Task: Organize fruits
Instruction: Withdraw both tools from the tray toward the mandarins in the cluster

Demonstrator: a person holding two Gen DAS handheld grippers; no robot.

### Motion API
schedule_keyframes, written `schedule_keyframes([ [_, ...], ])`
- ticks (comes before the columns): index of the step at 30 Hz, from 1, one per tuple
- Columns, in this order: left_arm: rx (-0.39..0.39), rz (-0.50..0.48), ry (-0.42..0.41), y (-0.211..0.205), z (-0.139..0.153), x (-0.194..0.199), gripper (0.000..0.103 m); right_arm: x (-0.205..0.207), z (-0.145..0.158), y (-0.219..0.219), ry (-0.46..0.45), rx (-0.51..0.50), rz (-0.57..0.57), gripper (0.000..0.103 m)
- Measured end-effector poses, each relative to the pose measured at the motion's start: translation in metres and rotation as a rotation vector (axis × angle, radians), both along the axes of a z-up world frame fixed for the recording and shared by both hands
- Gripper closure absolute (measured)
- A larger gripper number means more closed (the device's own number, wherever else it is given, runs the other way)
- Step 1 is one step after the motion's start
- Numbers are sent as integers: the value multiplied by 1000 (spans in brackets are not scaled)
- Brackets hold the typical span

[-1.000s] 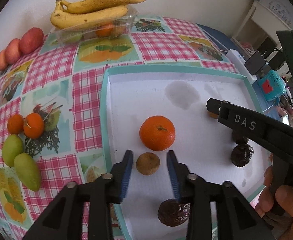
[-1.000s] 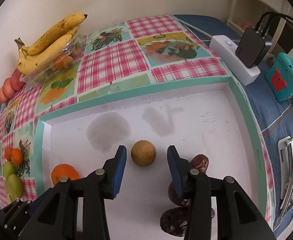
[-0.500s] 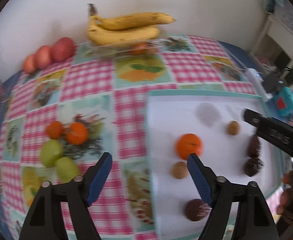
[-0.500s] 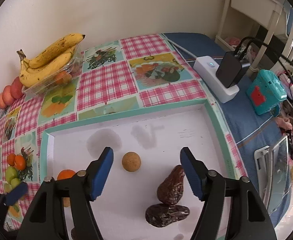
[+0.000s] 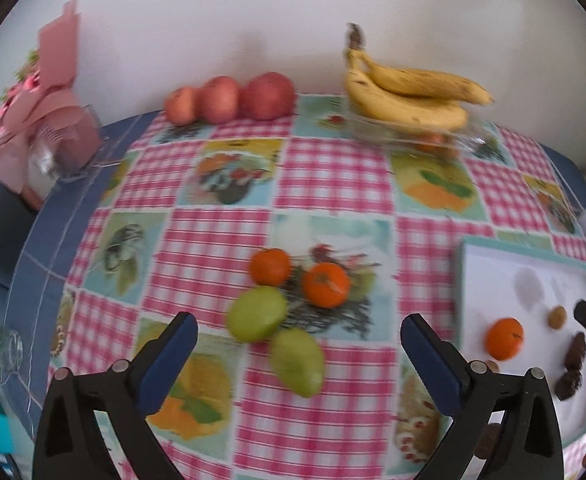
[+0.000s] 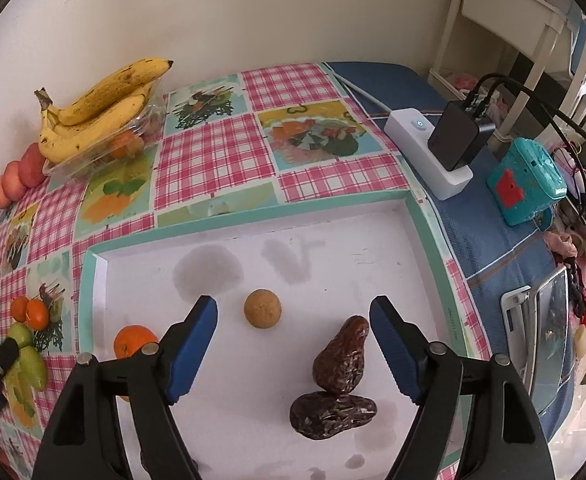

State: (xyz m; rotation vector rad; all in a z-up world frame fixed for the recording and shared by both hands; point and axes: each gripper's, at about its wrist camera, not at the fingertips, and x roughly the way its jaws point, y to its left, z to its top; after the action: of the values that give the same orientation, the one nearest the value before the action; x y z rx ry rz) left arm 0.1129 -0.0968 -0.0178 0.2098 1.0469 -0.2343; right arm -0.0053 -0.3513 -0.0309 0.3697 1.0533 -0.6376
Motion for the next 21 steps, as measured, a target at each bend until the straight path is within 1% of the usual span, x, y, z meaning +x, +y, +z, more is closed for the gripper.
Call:
schedule_keyframes([
  [2, -13, 29, -5, 13, 2, 4, 0, 1, 1, 4, -6, -7, 7, 9],
  [9, -44, 76, -28, 38, 5, 15, 0, 8, 5, 21, -50, -4, 53, 9],
  [14, -74, 106, -18, 57, 4, 21, 0, 18, 5, 37, -40, -26, 93, 9],
  [18, -84, 125, -11, 70, 3, 25, 0, 29, 1, 51, -41, 18, 149, 9],
  [21, -107, 151, -2, 83, 1, 29, 0, 34, 1, 63, -64, 15, 168, 9],
])
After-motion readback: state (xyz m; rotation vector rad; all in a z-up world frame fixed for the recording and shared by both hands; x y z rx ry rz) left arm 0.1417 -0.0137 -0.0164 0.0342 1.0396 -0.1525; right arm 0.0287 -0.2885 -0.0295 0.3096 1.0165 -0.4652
